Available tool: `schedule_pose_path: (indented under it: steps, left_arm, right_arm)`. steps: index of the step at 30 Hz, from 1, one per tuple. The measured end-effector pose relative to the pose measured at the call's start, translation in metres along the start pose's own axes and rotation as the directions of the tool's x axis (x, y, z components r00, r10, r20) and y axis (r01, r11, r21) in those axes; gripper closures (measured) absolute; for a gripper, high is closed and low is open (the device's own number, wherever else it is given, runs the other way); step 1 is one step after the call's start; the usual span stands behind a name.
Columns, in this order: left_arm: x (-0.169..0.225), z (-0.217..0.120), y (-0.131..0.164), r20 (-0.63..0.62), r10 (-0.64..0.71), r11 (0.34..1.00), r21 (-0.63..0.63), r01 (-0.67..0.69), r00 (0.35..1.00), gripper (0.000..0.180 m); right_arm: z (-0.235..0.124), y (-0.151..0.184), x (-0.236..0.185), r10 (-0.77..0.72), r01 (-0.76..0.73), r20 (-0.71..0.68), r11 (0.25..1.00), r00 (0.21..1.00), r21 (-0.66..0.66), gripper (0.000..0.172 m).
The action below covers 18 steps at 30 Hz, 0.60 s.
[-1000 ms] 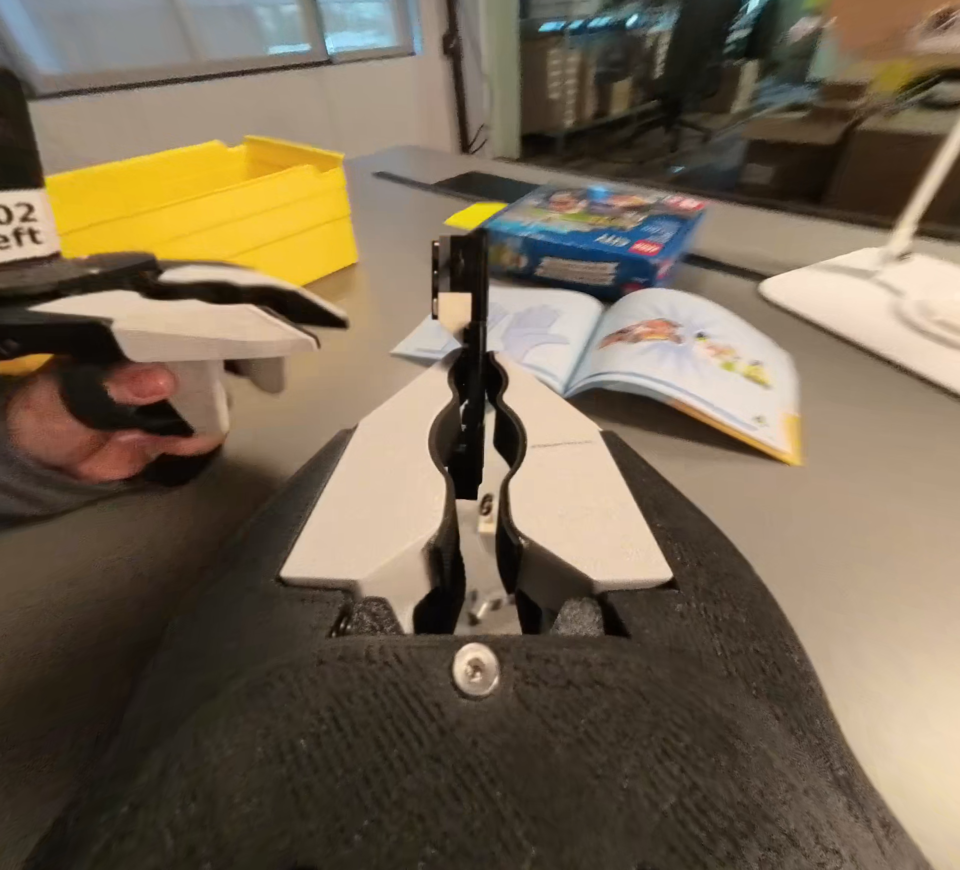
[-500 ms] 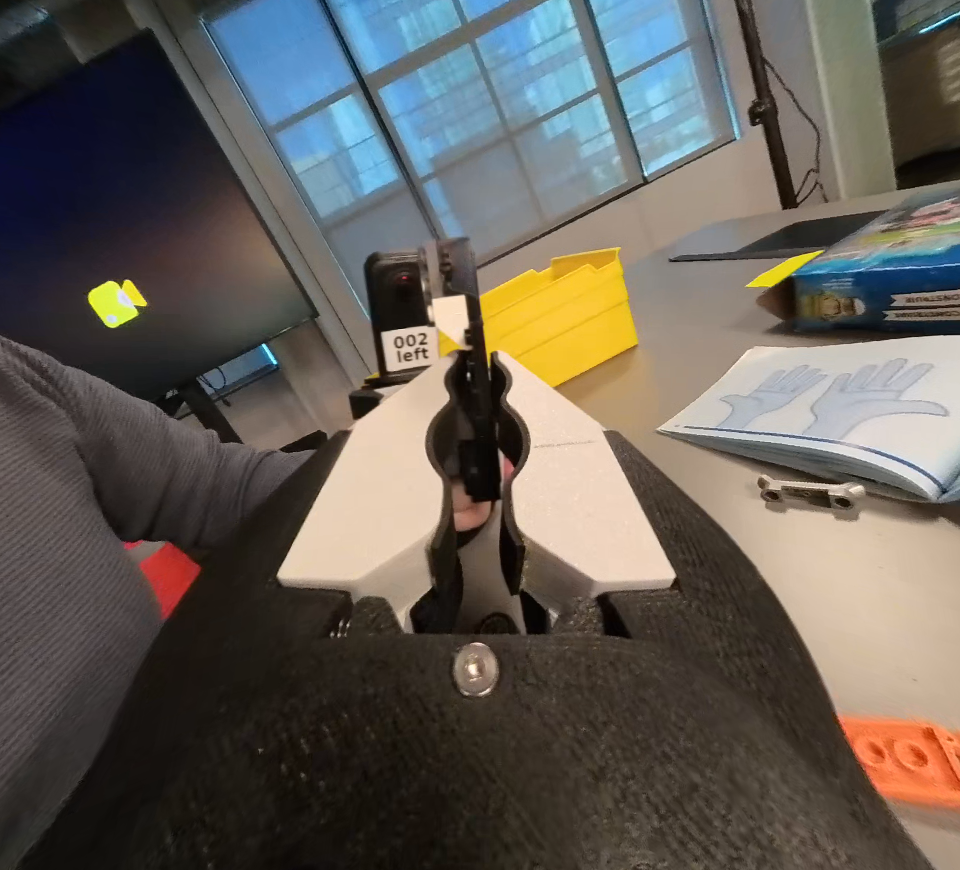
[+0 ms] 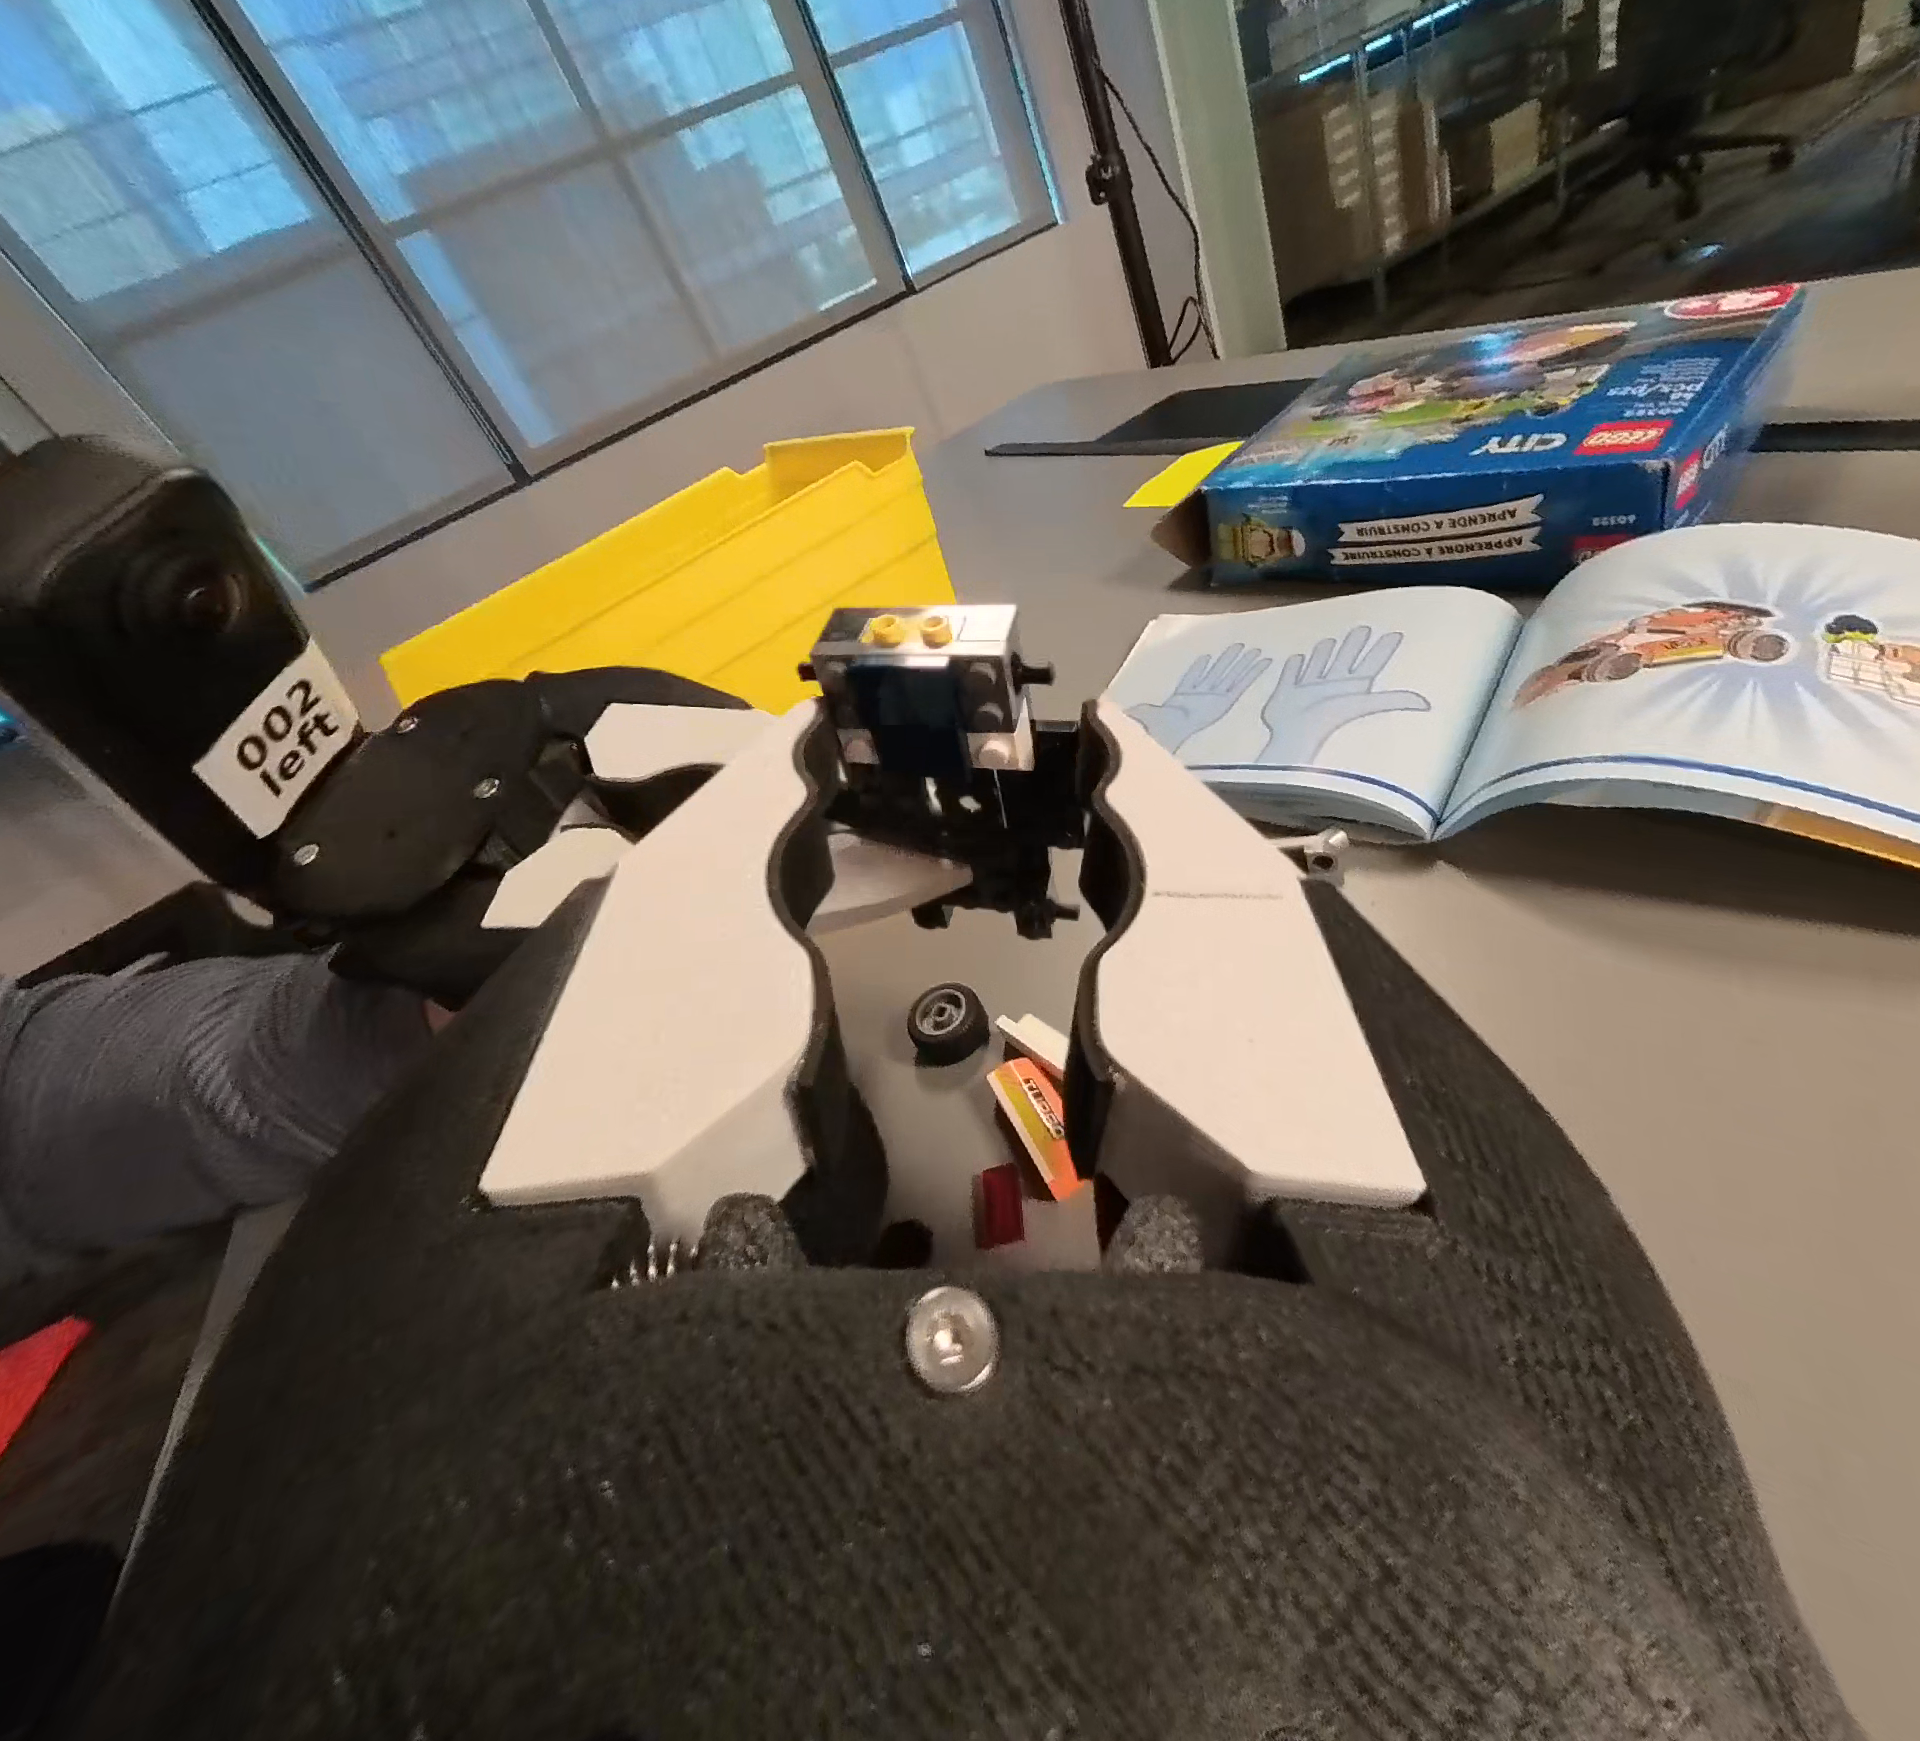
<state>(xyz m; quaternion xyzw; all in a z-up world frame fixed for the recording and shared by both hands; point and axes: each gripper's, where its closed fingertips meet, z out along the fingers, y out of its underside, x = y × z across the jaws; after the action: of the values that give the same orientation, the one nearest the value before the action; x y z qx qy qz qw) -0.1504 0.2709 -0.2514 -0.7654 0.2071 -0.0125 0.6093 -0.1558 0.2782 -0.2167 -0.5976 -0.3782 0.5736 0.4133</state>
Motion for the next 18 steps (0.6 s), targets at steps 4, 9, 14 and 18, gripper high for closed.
schedule_pose_path:
  steps: [4, 9, 14, 18]
  left_arm:
    - [-0.004, 0.003, -0.002, 0.106, 0.135, 0.991, -0.017, -0.134, 0.985, 0.149]
    - [0.005, 0.002, 0.000, 0.012, 0.103, 0.994, -0.032, -0.103, 0.995, 0.175]
    - [0.012, -0.003, 0.003, -0.087, 0.144, 0.988, -0.038, -0.148, 0.986, 0.177]
    - [0.014, -0.004, 0.006, -0.109, 0.166, 0.984, -0.041, -0.171, 0.980, 0.176]
  right_arm:
    - [0.002, 0.007, -0.003, 0.066, -0.065, 0.038, 0.997, 0.997, -0.030, 0.128]
    - [0.001, 0.011, -0.011, 0.030, -0.022, 0.091, 0.996, 0.995, -0.083, 0.128]
    - [-0.009, 0.020, -0.018, -0.043, 0.078, 0.188, 0.980, 0.981, -0.183, 0.128]
    - [-0.013, 0.026, -0.018, -0.029, 0.086, 0.246, 0.971, 0.969, -0.221, 0.129]
